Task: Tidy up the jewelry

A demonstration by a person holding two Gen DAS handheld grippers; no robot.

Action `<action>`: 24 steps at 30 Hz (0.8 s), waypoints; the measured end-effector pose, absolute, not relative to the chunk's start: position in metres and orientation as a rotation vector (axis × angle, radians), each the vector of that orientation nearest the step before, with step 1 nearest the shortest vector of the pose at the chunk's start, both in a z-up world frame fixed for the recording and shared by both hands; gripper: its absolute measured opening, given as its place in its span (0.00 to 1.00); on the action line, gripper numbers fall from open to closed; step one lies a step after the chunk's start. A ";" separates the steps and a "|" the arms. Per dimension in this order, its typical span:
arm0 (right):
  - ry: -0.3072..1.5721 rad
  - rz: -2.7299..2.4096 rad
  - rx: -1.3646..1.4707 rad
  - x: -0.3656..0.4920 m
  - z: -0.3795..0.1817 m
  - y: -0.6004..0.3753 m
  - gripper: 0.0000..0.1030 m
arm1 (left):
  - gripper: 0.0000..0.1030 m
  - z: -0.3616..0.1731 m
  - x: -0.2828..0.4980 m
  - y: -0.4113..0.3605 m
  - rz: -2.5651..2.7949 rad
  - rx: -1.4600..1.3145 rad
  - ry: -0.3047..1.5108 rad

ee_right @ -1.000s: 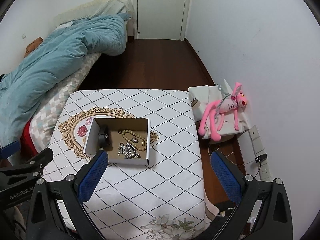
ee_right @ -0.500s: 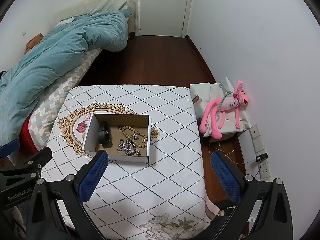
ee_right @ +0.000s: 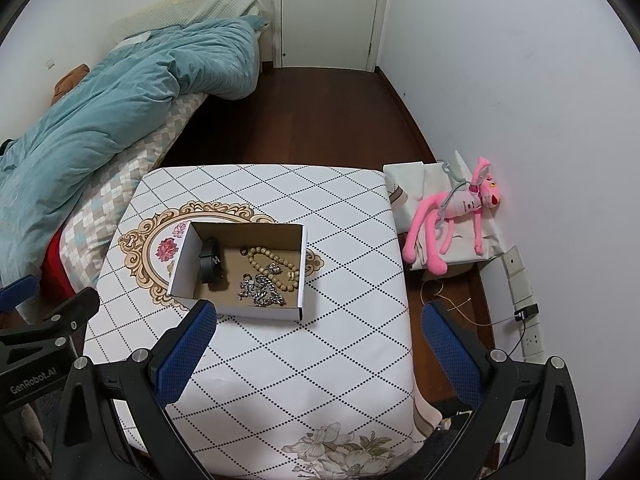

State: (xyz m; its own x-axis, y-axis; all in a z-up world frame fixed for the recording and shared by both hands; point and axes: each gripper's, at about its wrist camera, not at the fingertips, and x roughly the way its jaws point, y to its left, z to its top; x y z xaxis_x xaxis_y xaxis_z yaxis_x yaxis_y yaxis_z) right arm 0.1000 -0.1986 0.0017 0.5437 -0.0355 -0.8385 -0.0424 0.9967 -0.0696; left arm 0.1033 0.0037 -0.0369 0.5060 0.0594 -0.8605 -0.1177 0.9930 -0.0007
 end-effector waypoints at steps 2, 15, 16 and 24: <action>0.996 0.005 -0.084 0.100 0.002 -0.199 1.00 | 1.00 -0.035 0.103 0.003 0.108 -0.064 1.033; 0.993 0.007 -0.082 0.100 0.004 -0.197 1.00 | 1.00 -0.027 0.102 -0.001 0.100 -0.067 1.021; 0.992 0.006 -0.081 0.100 0.004 -0.197 1.00 | 1.00 -0.027 0.102 -0.001 0.100 -0.068 1.021; 0.994 0.007 -0.083 0.100 0.004 -0.197 1.00 | 1.00 -0.026 0.101 -0.002 0.097 -0.069 1.025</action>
